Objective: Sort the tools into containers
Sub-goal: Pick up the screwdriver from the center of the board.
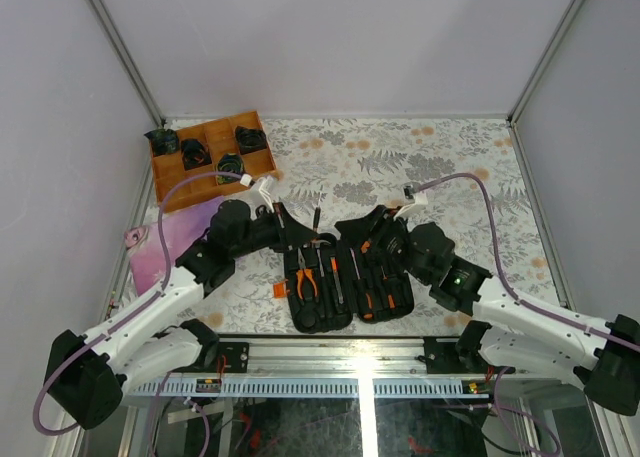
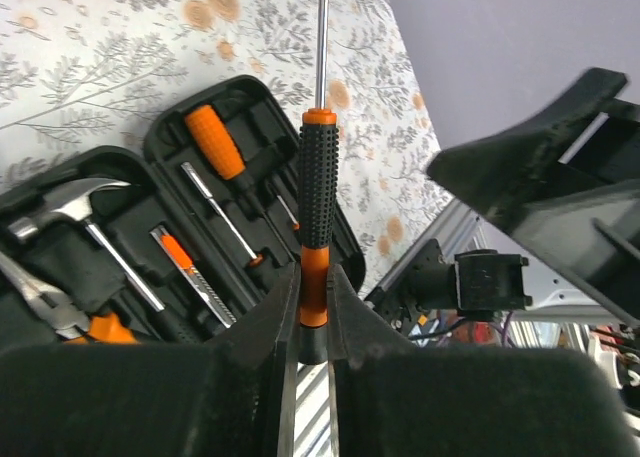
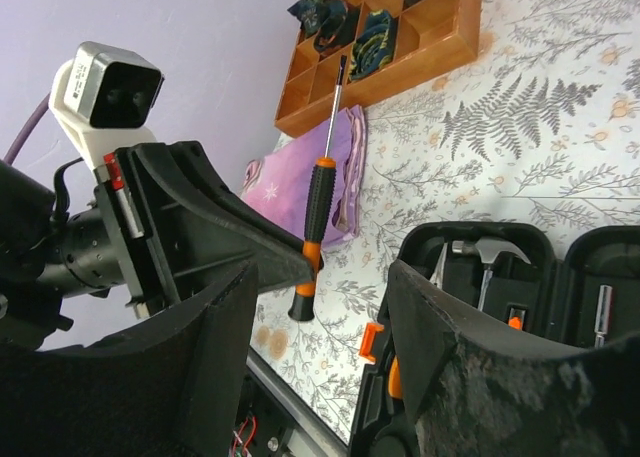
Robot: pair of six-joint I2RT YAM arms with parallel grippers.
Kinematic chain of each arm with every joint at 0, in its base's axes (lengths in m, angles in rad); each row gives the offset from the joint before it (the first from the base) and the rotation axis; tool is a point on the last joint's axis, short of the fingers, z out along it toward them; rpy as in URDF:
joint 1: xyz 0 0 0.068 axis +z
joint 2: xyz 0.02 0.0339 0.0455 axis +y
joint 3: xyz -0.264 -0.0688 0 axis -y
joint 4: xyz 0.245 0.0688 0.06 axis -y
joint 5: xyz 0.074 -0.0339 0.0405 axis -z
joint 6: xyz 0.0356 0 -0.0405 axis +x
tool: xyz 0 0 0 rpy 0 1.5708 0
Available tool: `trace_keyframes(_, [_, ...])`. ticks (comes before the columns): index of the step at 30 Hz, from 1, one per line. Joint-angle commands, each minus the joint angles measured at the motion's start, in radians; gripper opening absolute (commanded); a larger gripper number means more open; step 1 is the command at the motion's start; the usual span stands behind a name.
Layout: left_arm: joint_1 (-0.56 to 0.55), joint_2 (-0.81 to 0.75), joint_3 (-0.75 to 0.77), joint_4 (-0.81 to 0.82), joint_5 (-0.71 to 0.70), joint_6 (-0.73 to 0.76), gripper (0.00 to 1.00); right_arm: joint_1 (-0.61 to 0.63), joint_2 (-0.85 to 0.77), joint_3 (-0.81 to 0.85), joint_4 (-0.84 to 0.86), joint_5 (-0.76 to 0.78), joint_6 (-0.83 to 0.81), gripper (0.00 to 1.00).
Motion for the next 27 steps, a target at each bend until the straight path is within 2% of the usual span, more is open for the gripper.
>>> trace_keyframes(1, [-0.045, -0.019, -0.017, 0.117, -0.002, -0.043, 0.0, 0.006, 0.051, 0.014, 0.163, -0.06, 0.047, 0.61])
trace_keyframes(8, [-0.079, -0.044, -0.035, 0.149, -0.018, -0.059, 0.0, 0.007, 0.122, 0.002, 0.241, -0.114, 0.078, 0.61])
trace_keyframes(16, [-0.107, -0.04, -0.053, 0.208, 0.014, -0.058, 0.0, 0.005, 0.154, 0.016, 0.242, -0.131, 0.092, 0.59])
trace_keyframes(21, [-0.117, -0.054, -0.061, 0.22, 0.019, -0.051, 0.0, 0.005, 0.168, 0.013, 0.239, -0.13, 0.108, 0.49])
trace_keyframes(27, [-0.12, -0.062, -0.087, 0.264, 0.044, -0.043, 0.0, 0.005, 0.181, 0.014, 0.238, -0.131, 0.116, 0.28])
